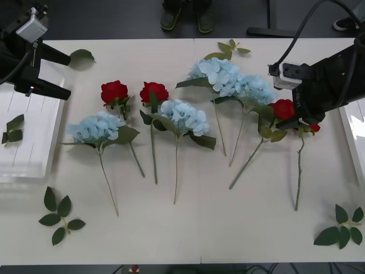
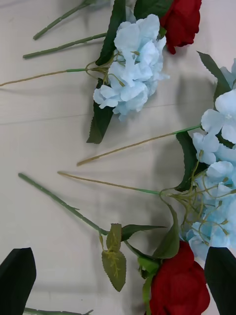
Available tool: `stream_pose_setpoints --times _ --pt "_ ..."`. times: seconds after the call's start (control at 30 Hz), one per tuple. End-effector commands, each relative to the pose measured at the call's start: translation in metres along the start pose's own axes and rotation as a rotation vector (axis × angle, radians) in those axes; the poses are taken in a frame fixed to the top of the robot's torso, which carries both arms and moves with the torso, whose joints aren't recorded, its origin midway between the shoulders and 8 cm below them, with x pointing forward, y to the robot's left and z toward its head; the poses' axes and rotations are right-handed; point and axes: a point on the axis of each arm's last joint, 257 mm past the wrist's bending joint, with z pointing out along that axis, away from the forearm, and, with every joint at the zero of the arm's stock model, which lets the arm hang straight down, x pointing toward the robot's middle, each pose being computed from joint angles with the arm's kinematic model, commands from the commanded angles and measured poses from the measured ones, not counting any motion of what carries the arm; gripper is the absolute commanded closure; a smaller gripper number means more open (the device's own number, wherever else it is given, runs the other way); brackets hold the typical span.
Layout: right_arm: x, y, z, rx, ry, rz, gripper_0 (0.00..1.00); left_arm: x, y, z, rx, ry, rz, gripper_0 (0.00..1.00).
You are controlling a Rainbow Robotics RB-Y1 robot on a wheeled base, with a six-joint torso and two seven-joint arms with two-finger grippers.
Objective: Place the red flowers into the right box and the blue flowers into the left box. If a person shows an open palm, hand one flower to the person first, then continue sorting.
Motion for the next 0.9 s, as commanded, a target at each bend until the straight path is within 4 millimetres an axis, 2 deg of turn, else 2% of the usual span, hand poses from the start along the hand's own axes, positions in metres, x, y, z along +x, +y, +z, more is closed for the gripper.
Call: stream_pose_setpoints --times 0.03,0.9 --pt "-0.0099 0.0007 -0.0010 0.011 -0.009 -0.017 0.00 -0.0122 0.0048 -0.0132 -0.023 -0.001 0.038 0.00" --pt "-0.0099 0.0007 -0.0010 0.011 -0.009 -0.017 0.00 -0.0108 0.0038 -0.0120 -0.018 0.007 0.038 0.00"
